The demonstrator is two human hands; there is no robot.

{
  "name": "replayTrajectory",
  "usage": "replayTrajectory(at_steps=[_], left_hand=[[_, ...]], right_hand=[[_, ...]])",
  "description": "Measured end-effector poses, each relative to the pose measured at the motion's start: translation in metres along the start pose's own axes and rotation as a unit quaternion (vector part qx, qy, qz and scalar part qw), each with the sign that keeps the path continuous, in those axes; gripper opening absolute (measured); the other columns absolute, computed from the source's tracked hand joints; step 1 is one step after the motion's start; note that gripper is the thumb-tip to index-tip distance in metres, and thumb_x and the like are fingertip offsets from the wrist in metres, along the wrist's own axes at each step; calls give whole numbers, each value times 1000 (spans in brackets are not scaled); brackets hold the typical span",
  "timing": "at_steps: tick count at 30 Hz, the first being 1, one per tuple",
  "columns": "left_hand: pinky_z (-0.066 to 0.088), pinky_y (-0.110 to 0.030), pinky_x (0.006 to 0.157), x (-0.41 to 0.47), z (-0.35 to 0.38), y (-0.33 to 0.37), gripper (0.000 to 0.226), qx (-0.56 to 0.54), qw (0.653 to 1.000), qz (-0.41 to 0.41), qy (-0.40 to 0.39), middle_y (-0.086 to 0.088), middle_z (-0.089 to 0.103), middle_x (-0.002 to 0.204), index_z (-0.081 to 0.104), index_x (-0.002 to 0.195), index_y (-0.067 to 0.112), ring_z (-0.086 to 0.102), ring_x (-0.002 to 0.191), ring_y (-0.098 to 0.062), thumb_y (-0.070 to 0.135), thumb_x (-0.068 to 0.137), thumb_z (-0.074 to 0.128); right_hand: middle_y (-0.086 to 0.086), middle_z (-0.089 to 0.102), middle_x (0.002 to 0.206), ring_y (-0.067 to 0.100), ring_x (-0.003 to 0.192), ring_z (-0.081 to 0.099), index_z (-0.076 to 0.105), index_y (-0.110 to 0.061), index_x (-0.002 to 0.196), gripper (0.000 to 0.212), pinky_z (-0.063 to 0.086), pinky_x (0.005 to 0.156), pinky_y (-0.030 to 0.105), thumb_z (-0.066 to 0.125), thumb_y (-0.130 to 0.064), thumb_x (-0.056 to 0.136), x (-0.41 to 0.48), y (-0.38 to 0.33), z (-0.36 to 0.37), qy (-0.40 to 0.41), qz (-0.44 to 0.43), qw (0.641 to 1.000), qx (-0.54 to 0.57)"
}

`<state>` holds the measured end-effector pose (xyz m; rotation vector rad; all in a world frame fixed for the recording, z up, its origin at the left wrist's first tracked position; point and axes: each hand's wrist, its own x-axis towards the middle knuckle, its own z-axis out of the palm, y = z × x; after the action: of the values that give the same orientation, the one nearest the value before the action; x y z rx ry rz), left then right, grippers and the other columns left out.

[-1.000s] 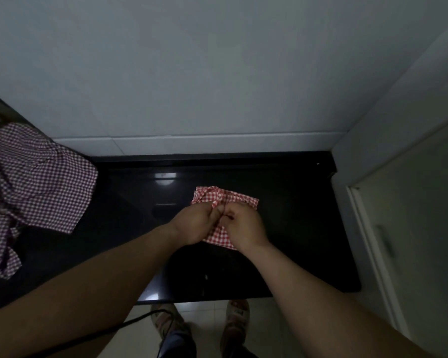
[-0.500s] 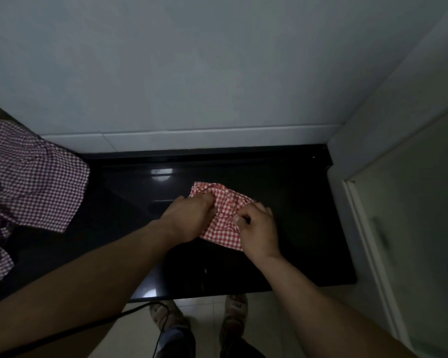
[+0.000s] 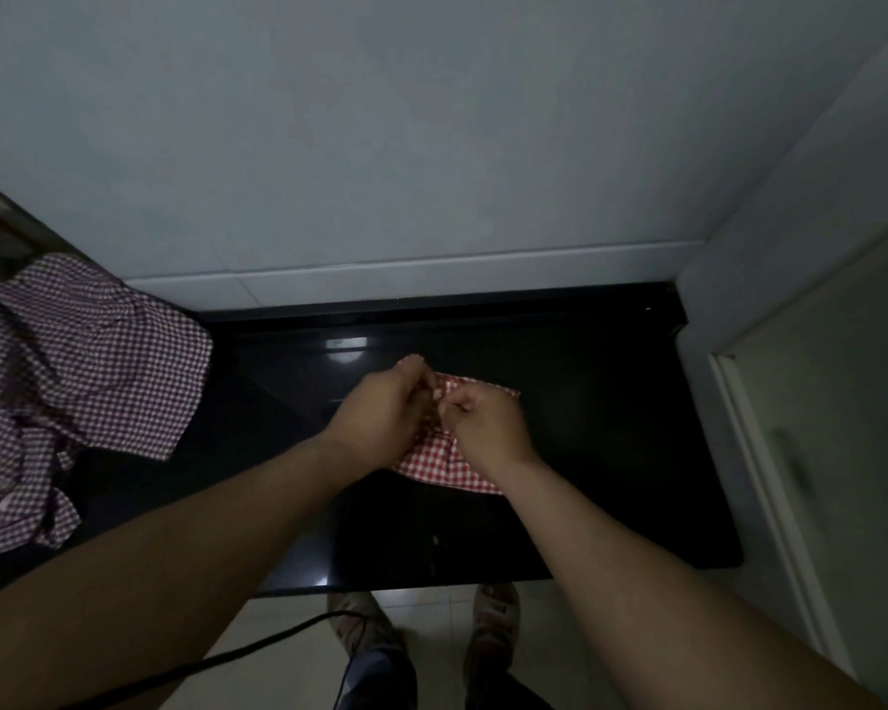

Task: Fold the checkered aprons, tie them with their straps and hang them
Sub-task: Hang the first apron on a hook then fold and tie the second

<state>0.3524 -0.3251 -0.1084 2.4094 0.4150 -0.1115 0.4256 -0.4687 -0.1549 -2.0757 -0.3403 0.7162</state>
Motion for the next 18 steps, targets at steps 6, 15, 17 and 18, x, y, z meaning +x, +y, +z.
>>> replayTrajectory(at_steps=[6,15,17,18], left_hand=[[49,-37,69,13,-2,4,17,93,992,76,28,-4,69,92,57,111,27,65,83,-25,35,101,46],[49,-39,97,-11,10,6,51,94,994,48,5,-8,62,143,27,157,26,67,114,-29,41,110,40],[46,-33,83,-19,10,3,49,74,997,28,0,-6,69,128,22,156,28,71,100,-26,37,111,39],[44,-30,77,-21,10,5,46,53,999,14,-4,-3,69,116,22,153,30,70,92,-24,37,111,40]], right_hand=[[12,77,85,14,77,67,79,-12,82,15,56,82,43,71,-18,93,-5,6,-2,-81,-7,996,46],[3,74,79,11,70,63,75,-12,87,18,51,69,34,62,-20,97,-9,1,-7,-66,16,997,48],[2,73,77,11,68,62,75,-12,84,20,47,68,30,64,-19,98,-10,-4,-9,-61,19,996,59],[1,75,80,13,73,66,75,-13,83,20,50,72,30,64,-20,99,-10,-5,-11,-58,22,996,66]])
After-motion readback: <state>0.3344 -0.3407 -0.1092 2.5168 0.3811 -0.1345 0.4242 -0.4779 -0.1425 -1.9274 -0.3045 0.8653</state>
